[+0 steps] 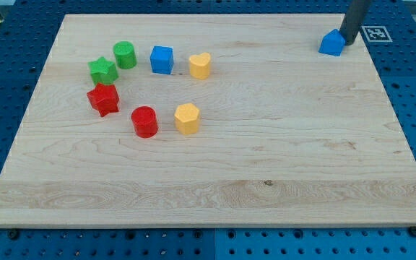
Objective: Move the blue triangle horizontal to the yellow heart
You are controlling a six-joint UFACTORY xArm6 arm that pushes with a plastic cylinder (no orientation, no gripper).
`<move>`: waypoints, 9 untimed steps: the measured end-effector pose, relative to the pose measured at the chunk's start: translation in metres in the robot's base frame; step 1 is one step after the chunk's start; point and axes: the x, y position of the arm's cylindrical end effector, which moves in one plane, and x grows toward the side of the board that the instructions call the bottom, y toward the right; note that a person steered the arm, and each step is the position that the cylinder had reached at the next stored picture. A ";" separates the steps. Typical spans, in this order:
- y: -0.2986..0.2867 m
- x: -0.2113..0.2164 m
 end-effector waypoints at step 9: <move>-0.067 0.017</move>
